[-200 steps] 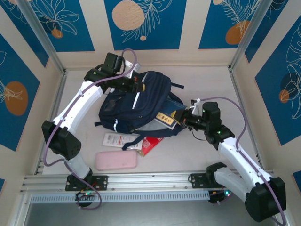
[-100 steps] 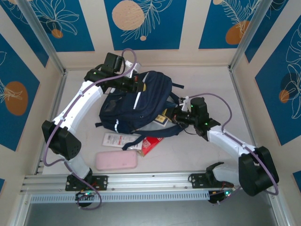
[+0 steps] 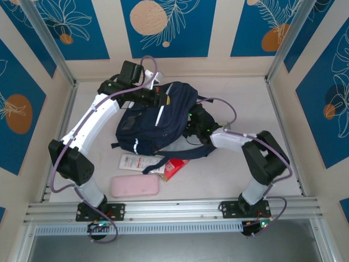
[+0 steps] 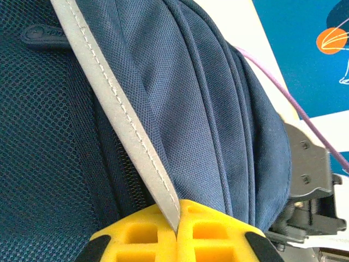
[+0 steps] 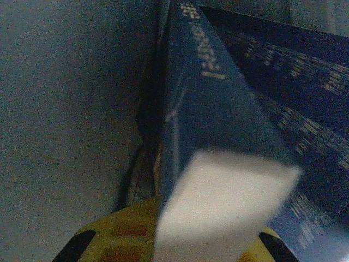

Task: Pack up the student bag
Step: Place the book in the student bag, then close the student bag at the top-center of the table.

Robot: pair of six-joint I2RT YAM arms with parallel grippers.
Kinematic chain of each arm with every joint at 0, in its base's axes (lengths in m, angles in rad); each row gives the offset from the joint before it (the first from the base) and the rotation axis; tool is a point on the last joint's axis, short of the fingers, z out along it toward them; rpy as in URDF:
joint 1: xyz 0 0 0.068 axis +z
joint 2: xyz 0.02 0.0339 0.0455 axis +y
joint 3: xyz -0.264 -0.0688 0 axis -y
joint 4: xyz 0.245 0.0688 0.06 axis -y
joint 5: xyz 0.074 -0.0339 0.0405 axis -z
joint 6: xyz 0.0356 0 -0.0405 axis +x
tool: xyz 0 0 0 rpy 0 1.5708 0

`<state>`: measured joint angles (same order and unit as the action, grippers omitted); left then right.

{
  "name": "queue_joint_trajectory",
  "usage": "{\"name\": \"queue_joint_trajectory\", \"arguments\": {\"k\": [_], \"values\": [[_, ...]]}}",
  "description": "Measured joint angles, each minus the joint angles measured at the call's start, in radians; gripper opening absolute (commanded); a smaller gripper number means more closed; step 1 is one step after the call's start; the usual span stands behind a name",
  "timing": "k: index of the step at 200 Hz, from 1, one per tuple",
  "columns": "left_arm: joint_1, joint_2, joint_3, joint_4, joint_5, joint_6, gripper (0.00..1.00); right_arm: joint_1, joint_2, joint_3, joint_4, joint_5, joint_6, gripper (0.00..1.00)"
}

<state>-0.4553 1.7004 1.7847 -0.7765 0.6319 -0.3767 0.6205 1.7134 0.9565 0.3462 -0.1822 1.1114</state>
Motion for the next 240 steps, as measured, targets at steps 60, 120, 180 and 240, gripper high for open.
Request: {"name": "queue_joint_trajectory", "arguments": {"k": [60,120,180,240], "values": [[0.018,0.000,0.000,0.025,0.022,-0.033,0.00,0.060,0.217,0.148,0.089,0.066,0.045,0.44],[0.042,0.000,-0.007,0.051,0.029,-0.071,0.00,0.041,0.042,0.035,0.052,0.079,-0.051,0.68],[0.116,0.002,-0.023,0.127,-0.003,-0.153,0.00,-0.018,-0.275,-0.124,-0.033,0.115,-0.138,0.72],[0.196,0.116,0.098,0.153,-0.071,-0.190,0.00,-0.122,-0.663,-0.303,-0.188,0.173,-0.226,0.68]]}}
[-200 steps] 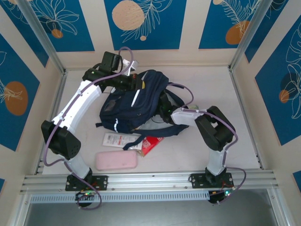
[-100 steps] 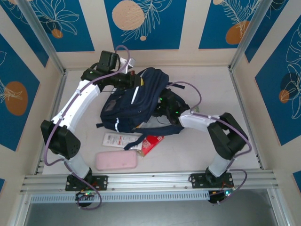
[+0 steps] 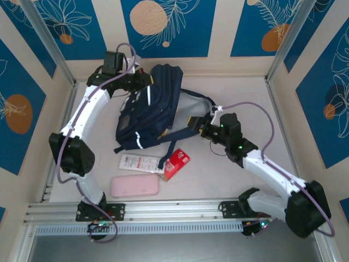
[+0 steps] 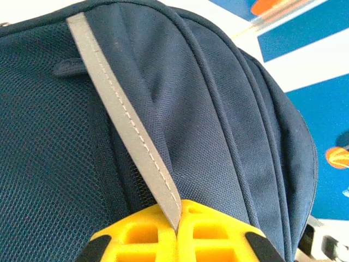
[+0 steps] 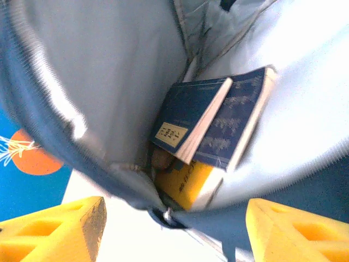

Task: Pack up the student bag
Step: Close the student bag at the top-center of the table.

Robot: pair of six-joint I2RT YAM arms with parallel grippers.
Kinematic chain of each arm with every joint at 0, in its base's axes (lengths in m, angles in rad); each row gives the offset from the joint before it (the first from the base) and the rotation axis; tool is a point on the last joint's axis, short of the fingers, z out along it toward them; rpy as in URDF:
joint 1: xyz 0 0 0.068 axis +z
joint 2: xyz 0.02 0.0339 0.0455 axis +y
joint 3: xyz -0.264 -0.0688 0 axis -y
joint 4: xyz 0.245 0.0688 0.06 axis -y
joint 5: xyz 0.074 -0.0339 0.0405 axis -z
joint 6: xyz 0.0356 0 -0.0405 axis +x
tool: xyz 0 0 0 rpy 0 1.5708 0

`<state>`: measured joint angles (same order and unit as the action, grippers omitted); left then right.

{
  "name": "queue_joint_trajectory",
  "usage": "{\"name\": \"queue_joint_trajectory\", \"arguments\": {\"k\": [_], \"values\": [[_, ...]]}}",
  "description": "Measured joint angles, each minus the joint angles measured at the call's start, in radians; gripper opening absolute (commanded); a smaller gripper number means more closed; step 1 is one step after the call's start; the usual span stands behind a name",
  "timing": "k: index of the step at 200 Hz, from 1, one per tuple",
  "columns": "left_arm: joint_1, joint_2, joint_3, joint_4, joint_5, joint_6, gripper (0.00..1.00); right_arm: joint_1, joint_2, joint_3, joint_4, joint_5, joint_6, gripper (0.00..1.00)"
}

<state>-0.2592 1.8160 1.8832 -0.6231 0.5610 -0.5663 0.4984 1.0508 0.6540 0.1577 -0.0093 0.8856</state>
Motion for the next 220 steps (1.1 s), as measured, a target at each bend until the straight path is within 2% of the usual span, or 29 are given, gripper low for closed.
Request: {"name": "queue_joint_trajectory", "arguments": {"k": [24,59,76,88,111,127,164,194,220], "values": [[0.001,0.082,0.108,-0.027,-0.106,0.026,0.00,-0.011,-0.082,0.001,-0.097,0.014,-0.061,0.68],[0.001,0.179,0.245,-0.072,-0.271,0.079,0.00,-0.066,-0.116,0.001,-0.233,0.035,-0.076,0.67],[-0.001,0.222,0.301,-0.098,-0.318,0.100,0.27,-0.117,-0.103,0.004,-0.311,0.045,-0.076,0.68],[-0.010,0.247,0.323,-0.110,-0.337,0.111,0.42,-0.150,-0.077,0.010,-0.350,0.052,-0.076,0.69],[-0.034,0.249,0.306,-0.124,-0.344,0.116,0.55,-0.185,0.008,0.043,-0.417,0.087,-0.093,0.71],[-0.071,0.195,0.195,-0.088,-0.340,0.101,0.60,-0.193,0.087,0.089,-0.449,0.117,-0.112,0.72],[-0.176,-0.060,-0.203,0.020,-0.302,0.037,0.62,-0.270,0.285,0.232,-0.492,0.150,-0.140,0.71],[-0.190,-0.288,-0.460,0.128,-0.268,-0.013,0.62,-0.336,0.478,0.393,-0.523,0.198,-0.158,0.71],[-0.218,-0.430,-0.612,0.191,-0.262,-0.034,0.62,-0.360,0.652,0.550,-0.590,0.280,-0.166,0.71]]}}
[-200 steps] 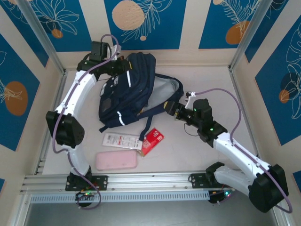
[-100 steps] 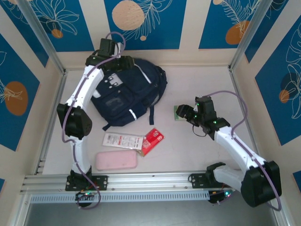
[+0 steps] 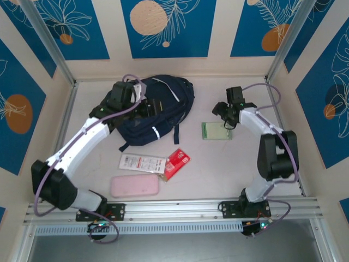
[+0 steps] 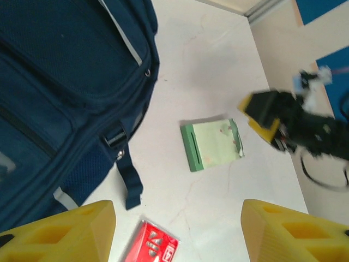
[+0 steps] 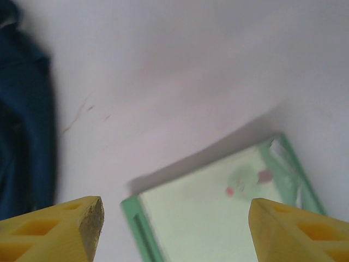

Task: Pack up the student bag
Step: Close the student bag at the top-center of the table, then move the book to the center of the table.

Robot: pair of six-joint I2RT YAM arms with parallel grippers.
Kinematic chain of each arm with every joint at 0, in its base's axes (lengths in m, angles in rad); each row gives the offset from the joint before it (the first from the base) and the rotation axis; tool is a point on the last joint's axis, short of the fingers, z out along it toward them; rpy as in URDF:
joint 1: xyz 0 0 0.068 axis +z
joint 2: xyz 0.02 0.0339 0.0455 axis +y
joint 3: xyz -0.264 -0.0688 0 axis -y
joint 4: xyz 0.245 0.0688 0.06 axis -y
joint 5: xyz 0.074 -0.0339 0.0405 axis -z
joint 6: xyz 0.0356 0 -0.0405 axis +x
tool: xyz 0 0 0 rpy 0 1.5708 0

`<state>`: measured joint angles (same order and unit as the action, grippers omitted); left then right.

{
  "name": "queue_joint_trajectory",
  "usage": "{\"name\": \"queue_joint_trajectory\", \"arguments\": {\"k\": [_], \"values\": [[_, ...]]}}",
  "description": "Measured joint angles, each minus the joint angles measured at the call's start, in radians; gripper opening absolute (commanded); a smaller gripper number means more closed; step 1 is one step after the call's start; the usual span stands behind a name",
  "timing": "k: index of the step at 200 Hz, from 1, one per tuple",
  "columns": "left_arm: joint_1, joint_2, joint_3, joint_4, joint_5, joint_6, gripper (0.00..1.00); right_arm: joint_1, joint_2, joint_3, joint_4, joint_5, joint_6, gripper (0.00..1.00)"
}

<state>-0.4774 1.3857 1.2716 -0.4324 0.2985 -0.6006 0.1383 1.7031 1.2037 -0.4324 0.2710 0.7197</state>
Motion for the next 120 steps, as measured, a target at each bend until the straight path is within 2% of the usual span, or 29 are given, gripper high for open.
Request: {"name": "queue_joint_trajectory", "arguments": {"k": [28,53,89,120], "values": [[-0.054,-0.089,-0.102,0.007,0.000,0.008,0.62,-0.010,0.179,0.172,-0.101,0.071,-0.031,0.72],[-0.062,-0.151,-0.163,0.002,-0.004,0.024,0.62,-0.017,0.295,0.275,-0.178,0.096,-0.068,0.74],[-0.062,-0.196,-0.204,0.002,-0.004,0.033,0.62,-0.020,0.350,0.301,-0.248,0.077,-0.120,0.73],[-0.062,-0.198,-0.211,0.006,-0.005,0.033,0.62,-0.014,0.349,0.291,-0.274,0.053,-0.143,0.69]]}}
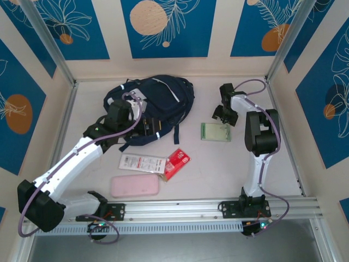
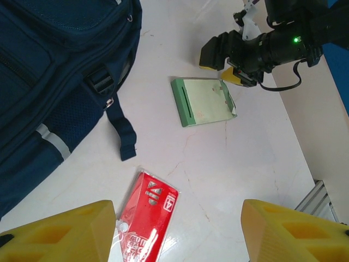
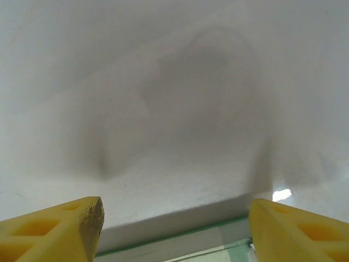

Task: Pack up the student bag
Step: Move the book to the center of the table.

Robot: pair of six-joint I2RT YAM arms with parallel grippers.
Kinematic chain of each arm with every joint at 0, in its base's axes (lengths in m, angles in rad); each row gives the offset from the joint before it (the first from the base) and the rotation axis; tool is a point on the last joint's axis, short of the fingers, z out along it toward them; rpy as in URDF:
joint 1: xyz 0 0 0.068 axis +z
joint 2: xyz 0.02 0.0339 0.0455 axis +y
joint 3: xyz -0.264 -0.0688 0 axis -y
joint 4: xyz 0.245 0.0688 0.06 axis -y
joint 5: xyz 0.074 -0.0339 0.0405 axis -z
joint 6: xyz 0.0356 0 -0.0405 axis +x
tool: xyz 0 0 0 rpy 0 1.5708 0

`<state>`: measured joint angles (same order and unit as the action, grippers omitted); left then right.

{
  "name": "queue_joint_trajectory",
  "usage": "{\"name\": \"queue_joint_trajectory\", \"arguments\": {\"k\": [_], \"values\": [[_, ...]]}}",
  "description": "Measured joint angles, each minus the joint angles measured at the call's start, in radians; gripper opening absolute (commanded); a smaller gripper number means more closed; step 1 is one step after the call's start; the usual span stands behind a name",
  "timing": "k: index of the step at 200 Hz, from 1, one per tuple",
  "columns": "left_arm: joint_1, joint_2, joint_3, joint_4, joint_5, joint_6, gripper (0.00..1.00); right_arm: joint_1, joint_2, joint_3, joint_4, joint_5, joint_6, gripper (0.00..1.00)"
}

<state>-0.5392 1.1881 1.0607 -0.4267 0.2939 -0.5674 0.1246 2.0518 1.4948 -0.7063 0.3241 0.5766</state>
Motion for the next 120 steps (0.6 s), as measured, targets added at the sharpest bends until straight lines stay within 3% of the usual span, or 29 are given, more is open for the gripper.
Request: {"name": "queue_joint_trajectory", "arguments": {"k": [120], "values": [[-0.028,0.046,-0.031,0.085,-0.015,-0.037,0.64,0.182,-0.259,-0.335,0.013,-0.058,-0.003,0.67]]}}
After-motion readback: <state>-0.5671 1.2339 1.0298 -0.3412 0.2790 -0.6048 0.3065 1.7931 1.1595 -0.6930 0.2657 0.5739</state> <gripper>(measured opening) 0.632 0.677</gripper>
